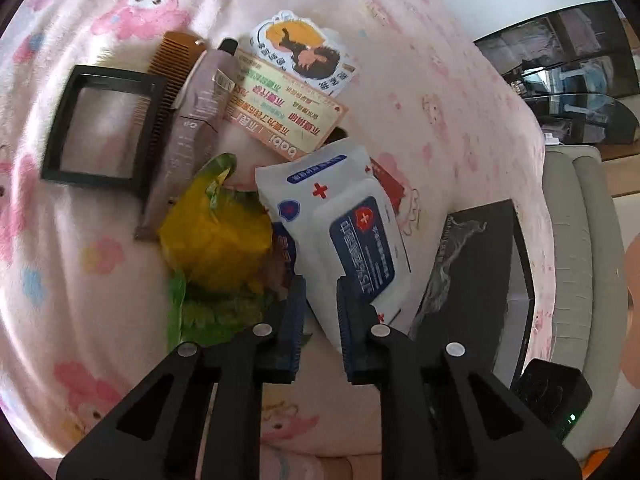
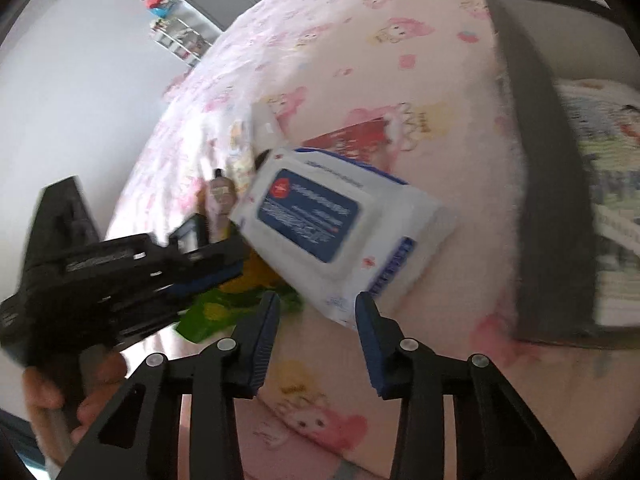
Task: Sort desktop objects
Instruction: 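Lift the wet-wipes pack off the pile with the right tool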
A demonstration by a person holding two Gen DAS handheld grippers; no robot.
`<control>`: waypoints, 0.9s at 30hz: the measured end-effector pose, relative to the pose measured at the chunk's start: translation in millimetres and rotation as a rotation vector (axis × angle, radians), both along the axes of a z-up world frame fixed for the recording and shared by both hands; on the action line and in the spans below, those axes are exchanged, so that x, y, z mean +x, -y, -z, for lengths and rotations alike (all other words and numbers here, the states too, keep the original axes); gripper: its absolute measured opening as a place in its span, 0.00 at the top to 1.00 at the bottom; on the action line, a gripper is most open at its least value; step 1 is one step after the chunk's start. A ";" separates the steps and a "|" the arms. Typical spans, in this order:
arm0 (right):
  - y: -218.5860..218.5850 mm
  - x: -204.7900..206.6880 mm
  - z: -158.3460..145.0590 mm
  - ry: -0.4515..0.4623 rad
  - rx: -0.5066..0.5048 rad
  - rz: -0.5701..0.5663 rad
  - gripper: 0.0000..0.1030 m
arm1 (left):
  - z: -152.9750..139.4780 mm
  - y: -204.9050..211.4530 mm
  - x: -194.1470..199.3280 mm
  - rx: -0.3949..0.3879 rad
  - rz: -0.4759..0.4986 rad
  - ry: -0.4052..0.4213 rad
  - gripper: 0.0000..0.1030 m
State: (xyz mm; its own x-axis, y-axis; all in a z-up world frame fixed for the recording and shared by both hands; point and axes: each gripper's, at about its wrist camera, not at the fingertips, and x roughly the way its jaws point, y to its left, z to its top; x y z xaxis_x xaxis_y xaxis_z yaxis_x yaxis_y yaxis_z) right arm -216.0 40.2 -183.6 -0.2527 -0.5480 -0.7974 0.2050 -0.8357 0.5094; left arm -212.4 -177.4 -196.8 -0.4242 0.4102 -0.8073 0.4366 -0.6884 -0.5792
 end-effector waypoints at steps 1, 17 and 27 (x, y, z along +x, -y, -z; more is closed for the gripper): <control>-3.8 -0.5 2.5 0.011 0.003 0.011 0.66 | -1.2 6.6 0.9 0.005 -0.028 -0.009 0.85; 0.2 -16.6 29.0 0.076 0.085 0.023 0.55 | 26.7 55.1 -29.5 0.106 -0.209 0.000 0.67; 4.5 -18.1 26.7 0.014 0.061 0.010 0.55 | 31.6 46.5 -31.2 0.061 -0.216 0.001 0.80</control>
